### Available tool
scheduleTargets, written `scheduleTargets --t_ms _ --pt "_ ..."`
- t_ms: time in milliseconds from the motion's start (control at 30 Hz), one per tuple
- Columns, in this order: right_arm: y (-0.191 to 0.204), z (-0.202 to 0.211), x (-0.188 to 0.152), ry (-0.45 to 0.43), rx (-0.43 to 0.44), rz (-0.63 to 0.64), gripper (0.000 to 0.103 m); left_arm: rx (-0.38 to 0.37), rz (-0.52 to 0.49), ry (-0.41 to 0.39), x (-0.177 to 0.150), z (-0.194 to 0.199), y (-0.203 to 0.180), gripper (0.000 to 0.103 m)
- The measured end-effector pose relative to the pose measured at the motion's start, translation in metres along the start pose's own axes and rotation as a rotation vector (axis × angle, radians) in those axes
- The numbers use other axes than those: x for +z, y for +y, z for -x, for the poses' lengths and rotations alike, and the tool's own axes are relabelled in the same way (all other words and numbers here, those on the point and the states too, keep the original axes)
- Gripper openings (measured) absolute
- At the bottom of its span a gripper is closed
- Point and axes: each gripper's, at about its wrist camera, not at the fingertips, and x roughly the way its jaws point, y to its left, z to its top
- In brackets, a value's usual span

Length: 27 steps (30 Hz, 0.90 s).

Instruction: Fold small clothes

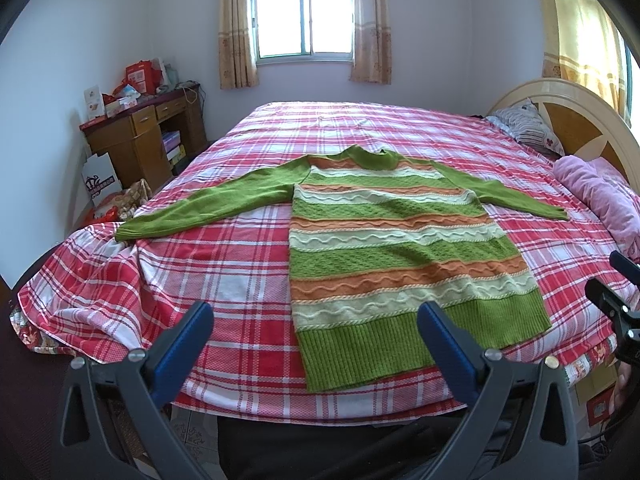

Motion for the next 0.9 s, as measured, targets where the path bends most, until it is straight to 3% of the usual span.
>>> scheduleTargets --t_ms 600,800,900 --pt "-0.008 -0.014 -0.005 0.02 0.036 0.004 0.102 0.003 -0.012 0.019 -0.003 -0.01 0.004 0.103" --pt "-0.038 -0.049 -0.006 0.063 0.085 -0.044 0.102 0.029 -0.03 0.051 0.009 -0.043 0.006 0.103" --pt "-0.069 -0.075 -0.003 0.068 0.013 -0.115 0.102 0.043 -0.035 0.075 0.021 -0.065 0.007 0.103"
